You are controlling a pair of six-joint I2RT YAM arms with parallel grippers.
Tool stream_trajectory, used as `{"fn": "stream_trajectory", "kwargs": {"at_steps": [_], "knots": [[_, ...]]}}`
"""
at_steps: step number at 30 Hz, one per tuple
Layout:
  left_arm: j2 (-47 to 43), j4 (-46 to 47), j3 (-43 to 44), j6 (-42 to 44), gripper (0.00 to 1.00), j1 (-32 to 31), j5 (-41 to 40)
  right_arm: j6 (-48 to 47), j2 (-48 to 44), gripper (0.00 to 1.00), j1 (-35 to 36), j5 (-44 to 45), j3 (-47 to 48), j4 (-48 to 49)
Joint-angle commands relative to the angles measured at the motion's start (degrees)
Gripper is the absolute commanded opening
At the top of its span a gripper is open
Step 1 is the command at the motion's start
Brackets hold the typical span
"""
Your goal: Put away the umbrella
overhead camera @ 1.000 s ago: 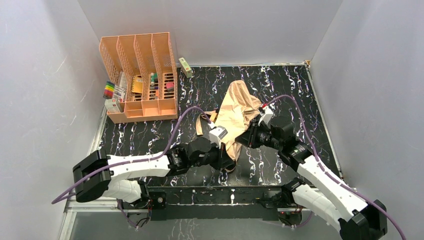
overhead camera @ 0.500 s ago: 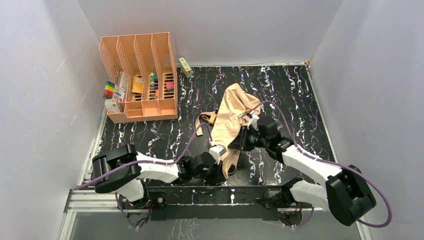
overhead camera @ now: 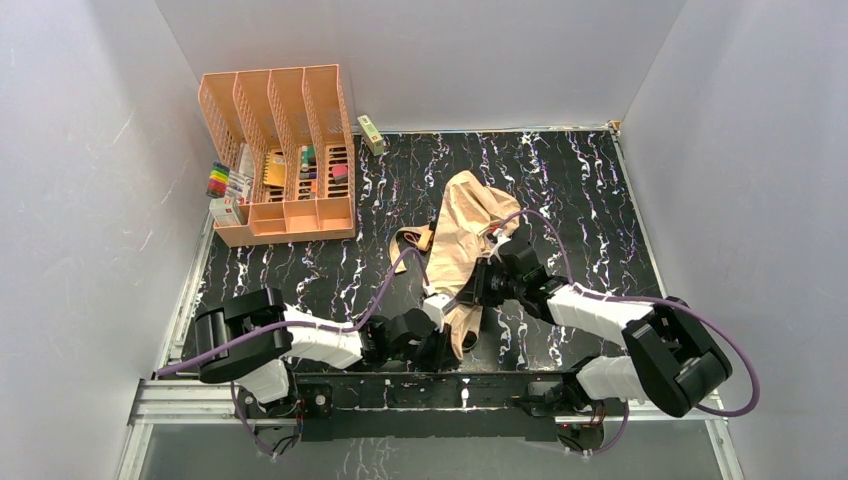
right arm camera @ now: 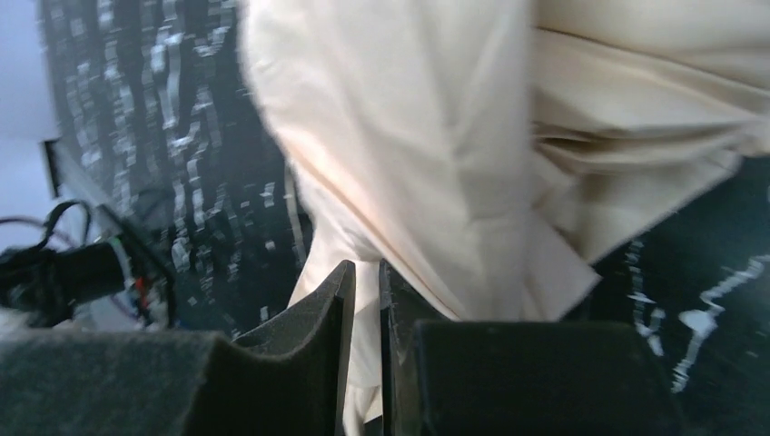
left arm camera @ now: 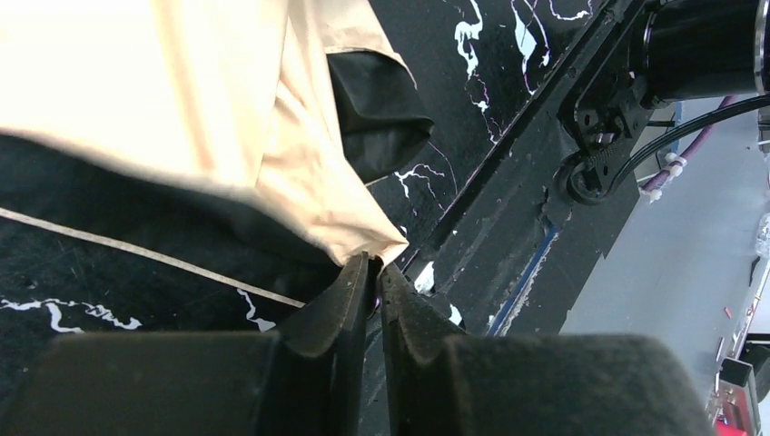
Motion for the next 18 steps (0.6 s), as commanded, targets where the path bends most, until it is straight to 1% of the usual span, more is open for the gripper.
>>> {"fn": "stream_trajectory", "kwargs": {"at_steps": [1,3,5,9,13,15,16,18], "knots": [[-3.2,-2.9,-0.6,0.1,0.13,-1.1,-1.3,0.9,3.1,0.23,0.1,11.5,0.3,-5.8],[-6.0,-5.0,-1.3,-0.2,0.17,-1.3,-3.6,1.0,4.5,0.23,0.2,14.0,-0.2,-7.1],[-9.7,-7.5,-1.9,-0.5,0.24,-1.4,-5.2,1.0,5.8,0.23,0.1,15.5,-1.1,-7.5],[-19.2,-15.5,-1.5,-0.5,0.44,-1.5,-10.4,0.3,8.3,0.23,0.2,16.4,-2.7,-6.5],[-28.4,-26.4,2.6,1.0,0.62,-1.2,-18.8,0.5,8.7,0.23,0.2,16.3,-4.8,-4.9],[-30.6,-30.9,7.0,3.0,0.69,0.3,-21.0,0.4,8.2,0.23,0.2,16.4,-5.9,-4.6],[-30.9,-32.6,9.0,4.5,0.71,2.4,-20.7,0.3,7.9,0.23,0.2,16.4,-6.7,-4.4],[-30.2,-35.3,13.0,6.8,0.72,6.9,-16.9,0.2,7.1,0.23,0.2,16.0,-7.9,-3.8]]}}
